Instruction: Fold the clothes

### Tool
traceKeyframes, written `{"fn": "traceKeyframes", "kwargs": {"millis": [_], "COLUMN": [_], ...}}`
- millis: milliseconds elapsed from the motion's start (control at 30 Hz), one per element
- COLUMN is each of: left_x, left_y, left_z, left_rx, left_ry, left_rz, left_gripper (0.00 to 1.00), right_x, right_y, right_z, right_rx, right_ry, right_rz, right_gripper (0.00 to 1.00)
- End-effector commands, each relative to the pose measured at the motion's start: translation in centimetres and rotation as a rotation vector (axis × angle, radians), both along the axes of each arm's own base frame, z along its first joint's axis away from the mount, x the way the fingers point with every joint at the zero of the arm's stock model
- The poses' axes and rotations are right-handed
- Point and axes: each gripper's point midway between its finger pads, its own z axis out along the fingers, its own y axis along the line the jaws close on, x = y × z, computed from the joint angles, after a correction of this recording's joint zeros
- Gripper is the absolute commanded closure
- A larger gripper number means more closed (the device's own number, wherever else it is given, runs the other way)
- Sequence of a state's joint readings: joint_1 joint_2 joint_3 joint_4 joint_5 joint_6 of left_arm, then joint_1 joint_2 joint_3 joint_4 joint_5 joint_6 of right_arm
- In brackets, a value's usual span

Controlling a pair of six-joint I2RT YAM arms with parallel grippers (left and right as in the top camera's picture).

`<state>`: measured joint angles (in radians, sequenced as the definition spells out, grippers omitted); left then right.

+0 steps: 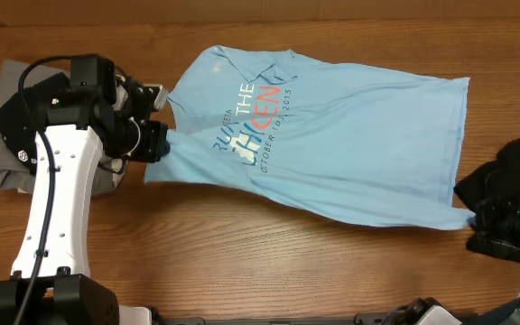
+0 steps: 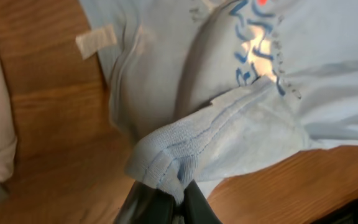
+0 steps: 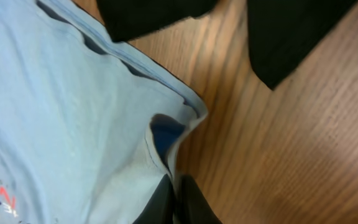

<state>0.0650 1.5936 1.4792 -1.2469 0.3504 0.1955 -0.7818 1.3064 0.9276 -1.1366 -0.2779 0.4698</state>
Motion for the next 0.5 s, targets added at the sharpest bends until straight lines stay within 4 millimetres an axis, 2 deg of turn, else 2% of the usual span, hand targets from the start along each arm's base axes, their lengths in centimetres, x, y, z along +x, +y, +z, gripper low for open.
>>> {"fn": "traceKeyframes", "kwargs": {"millis": [0,200,333,367,433,467], "left_x": [-1.2,-4.7,-6.8,-7.2,-8.1,-8.6], "left_y": [0.5,0.2,2.0,2.5,3.7,4.2], "left_z": [-1.8,-6.2,-8.9,-9.2,-9.8,-9.9], "left_rx": [0.055,0.042,0.139,0.168,0.238,0.267], "left_ry": [0.052,0.207,0.316,0.336,0.377,0.397], "left_rz": [-0.028,-0.003,0.121,0.152,0.228,0.260], "left_gripper": [0.94,0.96,0.89,0.79,0.41,0.31], "right_x": [-0.9,-1.9,-2.9,-3.0,-3.0,-3.0], "right_y": [-1.0,-1.6,-1.5,-1.6,-1.6,-1.6], "right_z": [0.3,0.0,-0.1,-0.2,-0.2,-0.2], "right_rx": [-0.062,-0.097,-0.104,-0.108,-0.108,-0.110], "right_ry": [0.055,0.115,0.165,0.170,0.168,0.167], "right_rz": [0.000,-0.007,-0.008,-0.009,-0.009,-0.009], "right_gripper": [0.96,0.95,0.95,0.95,0.95,0.95]}}
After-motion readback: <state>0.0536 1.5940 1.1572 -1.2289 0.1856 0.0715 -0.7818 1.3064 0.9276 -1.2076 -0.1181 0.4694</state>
